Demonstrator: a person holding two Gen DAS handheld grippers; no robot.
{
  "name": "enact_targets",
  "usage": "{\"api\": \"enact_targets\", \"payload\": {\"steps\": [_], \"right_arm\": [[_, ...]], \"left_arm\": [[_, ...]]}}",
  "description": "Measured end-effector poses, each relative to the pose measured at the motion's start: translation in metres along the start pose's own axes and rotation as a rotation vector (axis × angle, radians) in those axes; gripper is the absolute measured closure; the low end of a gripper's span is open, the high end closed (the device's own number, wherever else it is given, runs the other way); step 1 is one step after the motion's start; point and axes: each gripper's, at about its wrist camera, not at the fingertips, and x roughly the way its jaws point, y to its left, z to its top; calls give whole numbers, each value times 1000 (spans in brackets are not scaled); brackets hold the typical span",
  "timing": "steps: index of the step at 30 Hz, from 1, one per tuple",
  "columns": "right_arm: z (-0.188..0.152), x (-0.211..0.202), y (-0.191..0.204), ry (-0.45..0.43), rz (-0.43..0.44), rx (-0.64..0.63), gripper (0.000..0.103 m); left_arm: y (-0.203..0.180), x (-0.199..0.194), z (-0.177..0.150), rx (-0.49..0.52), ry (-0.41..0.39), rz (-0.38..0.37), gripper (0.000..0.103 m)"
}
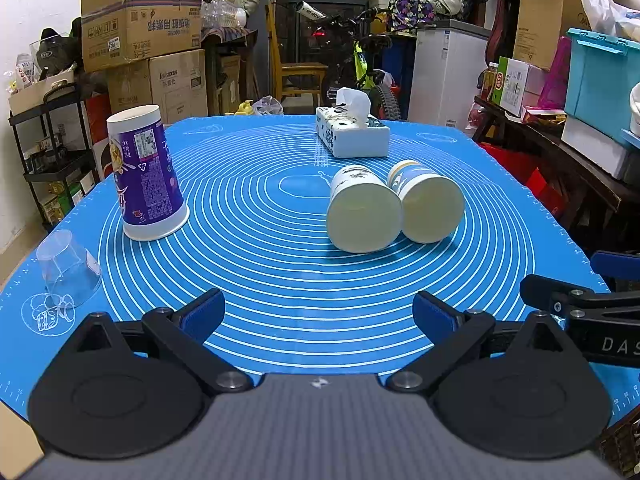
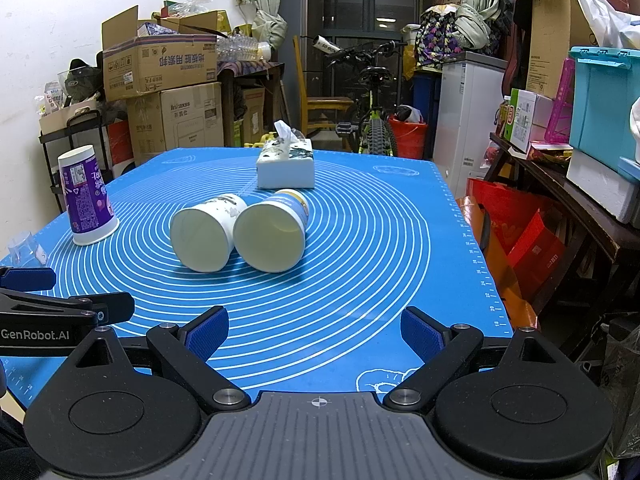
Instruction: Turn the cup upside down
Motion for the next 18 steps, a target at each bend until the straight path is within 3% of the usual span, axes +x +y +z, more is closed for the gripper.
{"api": "enact_targets", "payload": {"steps": [12, 18], "right_arm": [[-2, 1, -4, -2, -1, 2, 10], [-3, 8, -16, -15, -7, 14, 10]], "left_arm": [[1, 0, 1, -4, 3, -7, 4], [12, 5, 21, -26, 0, -7, 4]]}}
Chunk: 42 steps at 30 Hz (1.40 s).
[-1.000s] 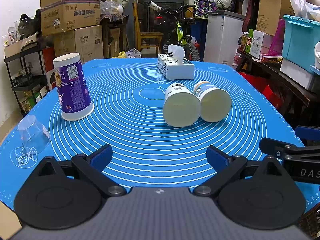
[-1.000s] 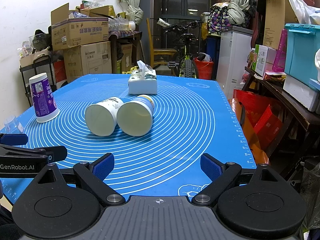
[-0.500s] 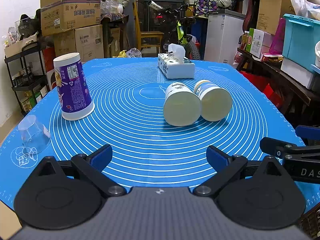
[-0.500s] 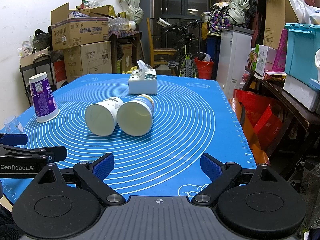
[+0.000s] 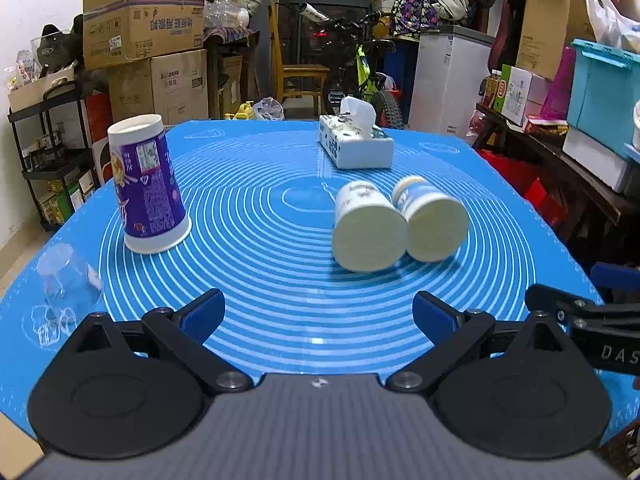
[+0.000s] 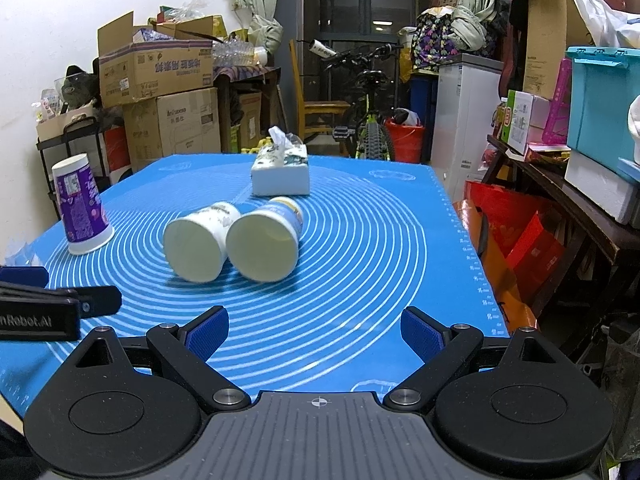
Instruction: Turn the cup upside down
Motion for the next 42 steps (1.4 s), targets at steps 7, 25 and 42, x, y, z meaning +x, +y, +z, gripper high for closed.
{"api": "enact_targets", "payload": {"steps": [7, 25, 42], "right_arm": [[19, 8, -3, -33, -2, 9, 10], [30, 27, -19, -28, -21, 40, 10], [30, 26, -13, -26, -28, 41, 10]], "left_arm": [[-5, 27, 45, -21, -7, -20, 4], [-6, 118, 67, -124, 124, -48, 6], [-15, 116, 72, -148, 161, -175, 50]]}}
